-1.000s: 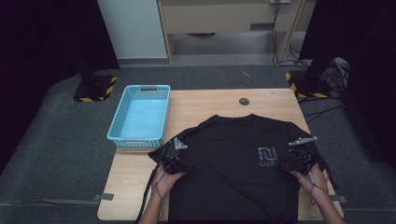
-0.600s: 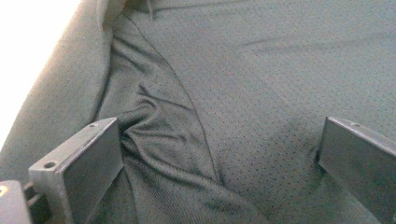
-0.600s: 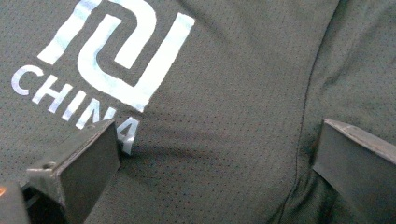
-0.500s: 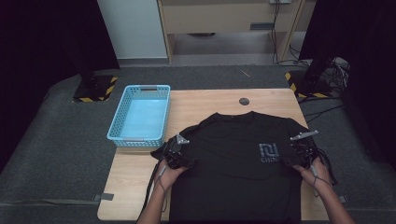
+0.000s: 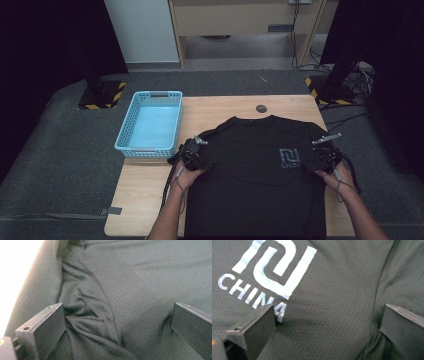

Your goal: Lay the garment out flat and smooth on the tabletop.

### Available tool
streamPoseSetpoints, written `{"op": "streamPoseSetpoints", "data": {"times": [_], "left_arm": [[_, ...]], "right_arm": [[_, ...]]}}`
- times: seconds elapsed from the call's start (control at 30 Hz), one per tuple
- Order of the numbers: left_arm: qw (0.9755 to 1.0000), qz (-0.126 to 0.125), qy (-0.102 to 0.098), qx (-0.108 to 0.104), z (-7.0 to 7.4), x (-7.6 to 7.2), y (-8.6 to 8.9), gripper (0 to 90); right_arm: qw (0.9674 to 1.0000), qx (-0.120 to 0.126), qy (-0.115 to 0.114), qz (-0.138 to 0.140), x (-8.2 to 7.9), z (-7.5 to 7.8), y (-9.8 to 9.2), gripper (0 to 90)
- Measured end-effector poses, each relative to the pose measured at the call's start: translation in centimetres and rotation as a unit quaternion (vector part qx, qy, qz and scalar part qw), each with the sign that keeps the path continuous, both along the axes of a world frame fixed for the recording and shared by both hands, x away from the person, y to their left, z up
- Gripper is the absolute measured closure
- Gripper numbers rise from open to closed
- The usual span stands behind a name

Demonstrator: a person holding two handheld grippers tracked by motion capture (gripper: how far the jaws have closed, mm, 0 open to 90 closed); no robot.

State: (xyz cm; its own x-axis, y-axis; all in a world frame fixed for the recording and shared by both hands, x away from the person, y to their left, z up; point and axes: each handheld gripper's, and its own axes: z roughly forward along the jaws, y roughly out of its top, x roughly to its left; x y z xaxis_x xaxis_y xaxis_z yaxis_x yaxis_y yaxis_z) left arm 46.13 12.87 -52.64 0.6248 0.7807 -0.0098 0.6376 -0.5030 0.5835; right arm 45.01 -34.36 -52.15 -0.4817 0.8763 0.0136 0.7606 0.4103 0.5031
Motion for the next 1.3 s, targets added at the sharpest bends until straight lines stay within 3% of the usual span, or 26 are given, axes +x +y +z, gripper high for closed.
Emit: {"op": "streamPoseSetpoints", "data": {"times": [0.63,0.97,1.13,1.3], "left_arm": [[0.9999,0.012,0.006,0.004,0.0,3.8,-0.3,0.0],[0.999,0.034,-0.024,-0.015,-0.4,4.8,-0.4,0.3],[0.9983,0.048,-0.03,-0.018,-0.5,4.7,-1.3,0.3],[0.9983,0.044,-0.032,-0.02,-0.6,4.7,-2.5,0.7]], "right_arm": [[1.0,0.003,-0.004,0.006,2.9,-0.1,-0.4,0.2],[0.9999,0.006,-0.008,0.008,4.9,-0.2,-0.6,0.2],[0.9998,0.006,-0.009,0.014,5.5,-0.2,-0.8,0.2],[0.9998,0.008,-0.011,0.017,5.7,-0.2,-0.9,0.2]]}}
